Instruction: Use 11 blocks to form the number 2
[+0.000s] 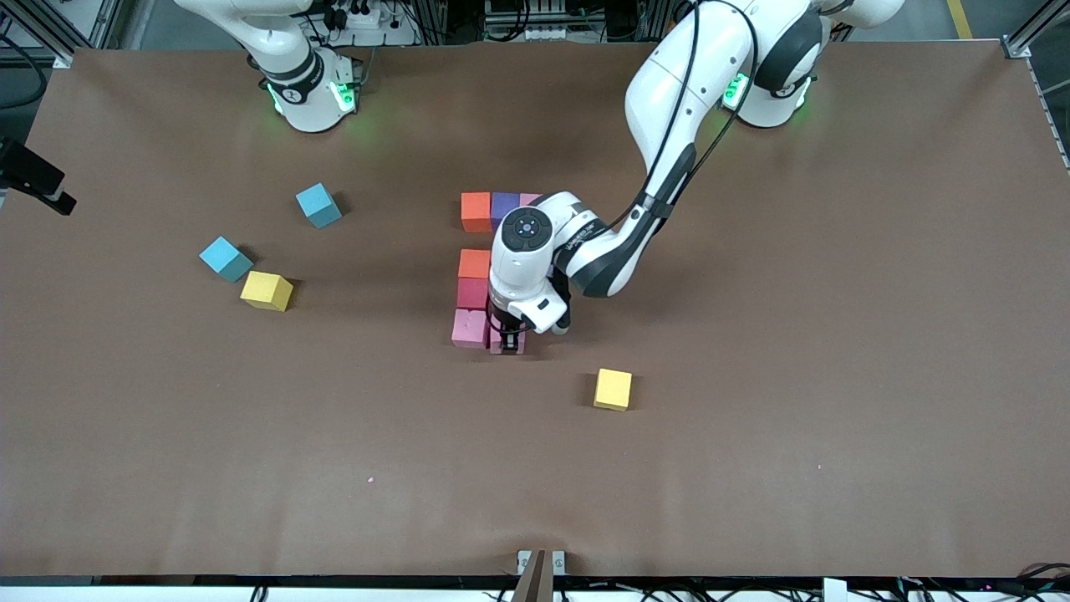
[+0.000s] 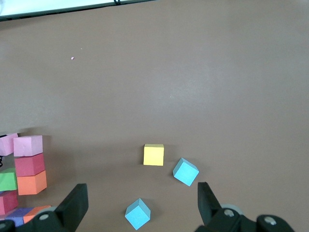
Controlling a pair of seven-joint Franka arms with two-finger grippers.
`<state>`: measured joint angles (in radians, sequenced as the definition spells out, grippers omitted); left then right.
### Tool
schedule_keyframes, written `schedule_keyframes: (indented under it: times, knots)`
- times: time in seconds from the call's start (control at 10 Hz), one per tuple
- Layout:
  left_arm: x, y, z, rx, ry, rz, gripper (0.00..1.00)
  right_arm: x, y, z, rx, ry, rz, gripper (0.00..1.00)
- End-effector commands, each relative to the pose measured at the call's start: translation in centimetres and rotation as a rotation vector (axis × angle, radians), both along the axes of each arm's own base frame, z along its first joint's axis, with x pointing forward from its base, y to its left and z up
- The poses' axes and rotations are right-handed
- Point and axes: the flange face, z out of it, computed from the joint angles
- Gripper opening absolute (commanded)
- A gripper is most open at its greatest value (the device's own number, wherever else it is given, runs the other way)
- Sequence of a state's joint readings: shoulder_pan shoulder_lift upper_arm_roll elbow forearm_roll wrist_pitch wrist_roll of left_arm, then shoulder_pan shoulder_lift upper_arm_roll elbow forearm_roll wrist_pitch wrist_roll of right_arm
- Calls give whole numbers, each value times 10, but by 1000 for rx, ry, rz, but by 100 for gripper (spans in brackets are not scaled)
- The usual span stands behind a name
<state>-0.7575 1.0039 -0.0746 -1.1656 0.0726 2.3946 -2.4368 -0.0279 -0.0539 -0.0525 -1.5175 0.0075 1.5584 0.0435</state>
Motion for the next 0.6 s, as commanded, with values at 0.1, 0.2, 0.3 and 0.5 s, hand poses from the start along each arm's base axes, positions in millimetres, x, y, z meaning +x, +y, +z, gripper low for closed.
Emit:
schedule_keyframes:
  times: [0.1,0.2,0.3,0.5]
  knots:
    - [-5,-11,-6,-19,-7,6,14,-5,5,0,21,48,18,100]
    - [-5,-11,-6,-19,-7,6,14,-7,19,6,17,57,46,100]
    - [-7,-12,-6,-19,-7,3,14,-6,31,14,10,39,65,100]
    - [-10,-13,-11,-14,-2,-1,19,-2,16,9,18,43,42,100]
